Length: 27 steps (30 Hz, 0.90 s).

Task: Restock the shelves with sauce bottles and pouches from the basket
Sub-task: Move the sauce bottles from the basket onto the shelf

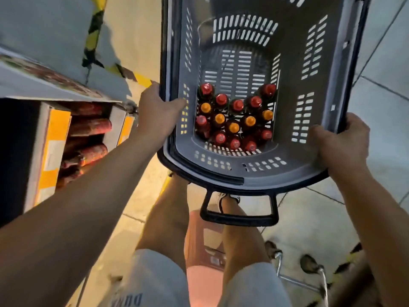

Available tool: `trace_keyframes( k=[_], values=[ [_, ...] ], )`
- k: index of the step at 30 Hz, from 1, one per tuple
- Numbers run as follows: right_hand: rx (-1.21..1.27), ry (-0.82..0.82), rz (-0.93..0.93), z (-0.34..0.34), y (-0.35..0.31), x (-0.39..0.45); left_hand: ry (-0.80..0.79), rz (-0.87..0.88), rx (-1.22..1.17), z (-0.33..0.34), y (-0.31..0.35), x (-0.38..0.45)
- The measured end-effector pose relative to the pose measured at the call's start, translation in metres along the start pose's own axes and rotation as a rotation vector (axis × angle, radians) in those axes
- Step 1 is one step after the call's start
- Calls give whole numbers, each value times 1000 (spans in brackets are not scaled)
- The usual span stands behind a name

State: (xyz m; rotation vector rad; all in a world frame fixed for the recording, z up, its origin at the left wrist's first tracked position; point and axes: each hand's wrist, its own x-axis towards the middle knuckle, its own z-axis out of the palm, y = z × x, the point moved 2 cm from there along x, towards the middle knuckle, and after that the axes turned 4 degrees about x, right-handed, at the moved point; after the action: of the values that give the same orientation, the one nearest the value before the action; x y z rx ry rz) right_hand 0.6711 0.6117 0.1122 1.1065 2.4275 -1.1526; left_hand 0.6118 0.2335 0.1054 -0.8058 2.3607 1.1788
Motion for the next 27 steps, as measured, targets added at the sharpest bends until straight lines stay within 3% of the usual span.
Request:
trace_keyframes(
  k=[6, 14, 19, 27],
  values=[
    [-69, -26, -33, 34, 24, -10, -24, -50, -82, 5, -60, -15],
    [-201, -47, -58, 102, 50, 21, -195, 4, -13, 11, -145, 9],
    [-203, -33, -100, 137, 78, 14, -161, 16, 67, 19, -187, 18],
    [-231, 56, -300, 147, 83, 22, -17, 112, -42, 29, -202, 22]
  ],
)
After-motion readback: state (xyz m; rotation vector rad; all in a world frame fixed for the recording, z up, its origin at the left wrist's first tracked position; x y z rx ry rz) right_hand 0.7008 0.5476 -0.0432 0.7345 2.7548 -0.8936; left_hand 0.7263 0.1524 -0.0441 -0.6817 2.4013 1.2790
